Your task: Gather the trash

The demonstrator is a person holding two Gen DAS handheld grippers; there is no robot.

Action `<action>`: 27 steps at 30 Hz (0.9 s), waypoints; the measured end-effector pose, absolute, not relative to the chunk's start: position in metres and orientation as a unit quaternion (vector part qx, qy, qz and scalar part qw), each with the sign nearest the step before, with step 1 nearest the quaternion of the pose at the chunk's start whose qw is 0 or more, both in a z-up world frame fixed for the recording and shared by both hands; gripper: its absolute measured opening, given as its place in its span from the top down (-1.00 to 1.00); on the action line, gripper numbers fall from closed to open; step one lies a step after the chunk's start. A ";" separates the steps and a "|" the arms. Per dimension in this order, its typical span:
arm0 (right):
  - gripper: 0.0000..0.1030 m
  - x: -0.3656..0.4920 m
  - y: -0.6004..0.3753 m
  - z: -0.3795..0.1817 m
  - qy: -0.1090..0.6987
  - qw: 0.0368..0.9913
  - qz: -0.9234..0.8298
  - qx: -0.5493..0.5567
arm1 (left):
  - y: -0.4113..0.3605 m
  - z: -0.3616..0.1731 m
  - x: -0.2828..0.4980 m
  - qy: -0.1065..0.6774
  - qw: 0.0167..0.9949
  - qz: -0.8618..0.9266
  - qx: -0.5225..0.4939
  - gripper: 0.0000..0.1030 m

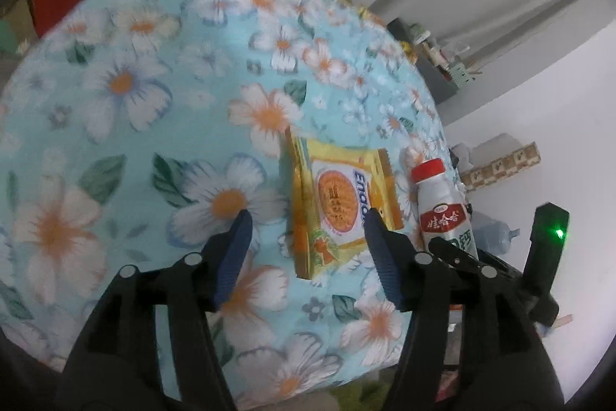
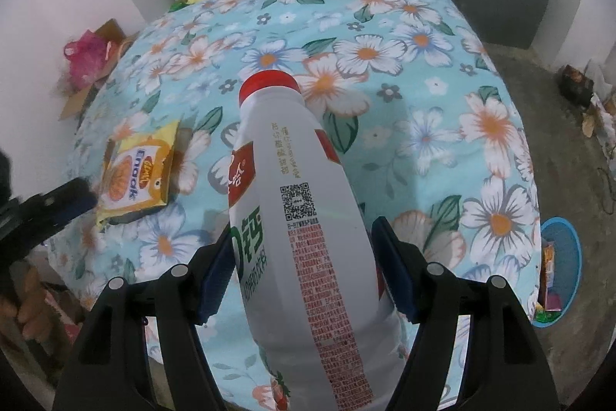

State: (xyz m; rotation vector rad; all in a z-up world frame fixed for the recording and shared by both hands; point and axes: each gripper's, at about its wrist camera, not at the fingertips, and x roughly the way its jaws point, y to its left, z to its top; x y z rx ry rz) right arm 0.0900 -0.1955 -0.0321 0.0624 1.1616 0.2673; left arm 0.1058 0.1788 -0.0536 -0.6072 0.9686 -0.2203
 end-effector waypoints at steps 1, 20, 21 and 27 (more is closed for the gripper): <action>-0.31 0.090 -0.196 -0.033 0.548 0.827 0.125 0.034 | 0.179 -0.048 0.106 0.444 0.847 -0.102 -0.275 -0.16; -0.32 0.093 -0.208 -0.036 0.547 0.824 0.130 0.073 | 0.144 -0.071 0.135 0.500 0.805 -0.220 -0.231 -0.32; -0.32 0.093 -0.208 -0.036 0.547 0.824 0.130 0.073 | 0.146 -0.074 0.129 0.498 0.806 -0.218 -0.234 -0.38; -0.32 0.093 -0.209 -0.036 0.546 0.824 0.131 0.076 | 0.148 -0.081 0.119 0.462 0.815 -0.232 -0.261 -0.75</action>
